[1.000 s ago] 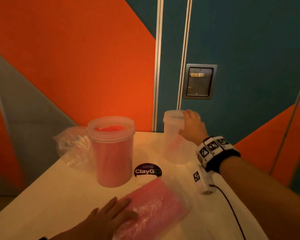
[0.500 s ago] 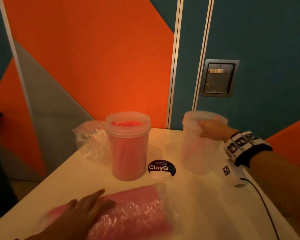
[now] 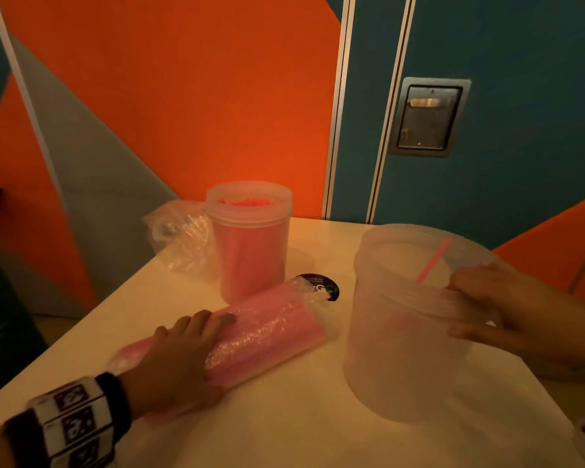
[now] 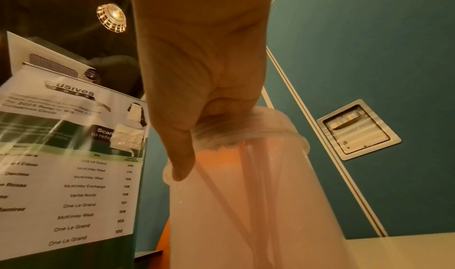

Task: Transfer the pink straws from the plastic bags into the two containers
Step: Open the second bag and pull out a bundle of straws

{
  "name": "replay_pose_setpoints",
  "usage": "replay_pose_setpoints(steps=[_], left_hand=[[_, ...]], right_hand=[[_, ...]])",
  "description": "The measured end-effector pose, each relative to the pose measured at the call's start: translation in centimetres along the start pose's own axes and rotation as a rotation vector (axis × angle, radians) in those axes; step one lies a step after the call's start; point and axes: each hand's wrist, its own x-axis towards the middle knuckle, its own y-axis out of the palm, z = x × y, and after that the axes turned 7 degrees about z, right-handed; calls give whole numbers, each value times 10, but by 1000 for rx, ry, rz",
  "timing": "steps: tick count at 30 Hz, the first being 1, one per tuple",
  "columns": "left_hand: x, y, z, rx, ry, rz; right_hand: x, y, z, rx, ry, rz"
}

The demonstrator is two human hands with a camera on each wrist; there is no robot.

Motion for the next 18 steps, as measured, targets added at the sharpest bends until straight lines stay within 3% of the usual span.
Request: replay_pose_setpoints(steps=[4, 8, 12, 14, 16, 18], left_hand=[[-4, -3, -1, -71, -16, 12], [-5, -20, 15, -441, -12, 140], [-12, -40, 39, -749, 5, 314], [-15, -47, 50, -985, -5, 410], [-17, -51, 58, -1205, 16, 487], [-18, -53, 68, -1102, 14, 498]], right_hand=[[11, 6, 19, 22, 0, -88], [23, 9, 38, 64, 175, -80], [34, 10, 75, -46, 144, -496], [44, 17, 97, -33, 35, -593], [58, 29, 120, 24, -142, -506], [76, 48, 136, 73, -266, -326]])
